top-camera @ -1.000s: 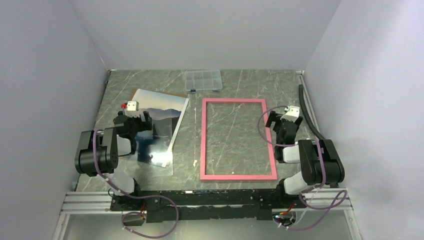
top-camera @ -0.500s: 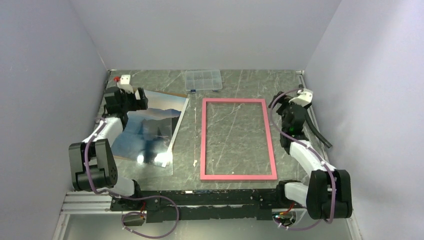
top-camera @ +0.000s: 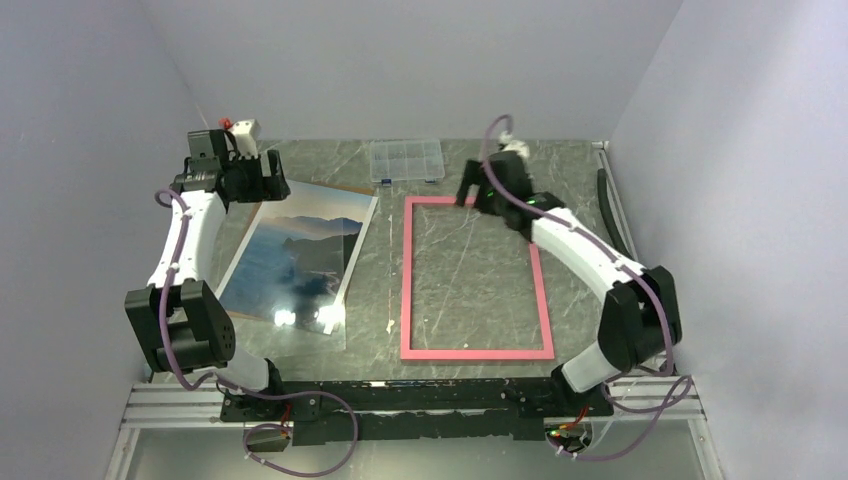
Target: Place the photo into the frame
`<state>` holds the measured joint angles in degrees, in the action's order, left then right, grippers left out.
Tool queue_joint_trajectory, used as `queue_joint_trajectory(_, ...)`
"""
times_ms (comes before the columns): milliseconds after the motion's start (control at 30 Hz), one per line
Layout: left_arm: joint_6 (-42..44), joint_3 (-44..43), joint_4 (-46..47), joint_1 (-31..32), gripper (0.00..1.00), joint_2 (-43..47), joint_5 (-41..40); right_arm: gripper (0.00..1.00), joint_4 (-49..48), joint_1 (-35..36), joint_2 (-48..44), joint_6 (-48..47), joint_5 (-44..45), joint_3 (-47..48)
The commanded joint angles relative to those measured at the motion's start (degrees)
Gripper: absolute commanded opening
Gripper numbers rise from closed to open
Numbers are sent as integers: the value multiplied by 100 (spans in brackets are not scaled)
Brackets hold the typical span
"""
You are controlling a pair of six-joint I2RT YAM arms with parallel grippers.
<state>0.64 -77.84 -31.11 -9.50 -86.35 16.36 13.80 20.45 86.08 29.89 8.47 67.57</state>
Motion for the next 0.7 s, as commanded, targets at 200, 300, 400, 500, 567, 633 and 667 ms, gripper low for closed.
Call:
queue_joint_trajectory(200, 113, -246, -1792, -326, 95, 508, 69, 100, 1741, 2533, 1164, 694, 1664, 774)
queue_joint_trajectory(300, 150, -248, -2140, -389, 95, 615, 37, 100, 1856, 3002, 1754, 668, 1780, 1140)
queue_joint_trajectory(400, 187, -228, -2400, -395, 95, 708, 52, 100, 1928, 3284, 2196, 659, 1796, 1416)
queue_joint_trajectory(500, 240, -151, -2521, -400, 95, 847, 148, 98, 1853, 3378, 2418, 691, 1764, 1461)
queue_joint_trajectory(567, 279, -66, -2485, -395, 95, 926, 266, 95, 1802, 3392, 2520, 678, 1739, 1457)
queue_joint_trajectory(633, 317, -51, -2453, -397, 95, 931, 359, 90, 1750, 3387, 2649, 611, 1705, 1488)
queue_joint_trajectory(667, 342, -110, -2467, -395, 95, 894, 389, 88, 1733, 3392, 2722, 574, 1696, 1520)
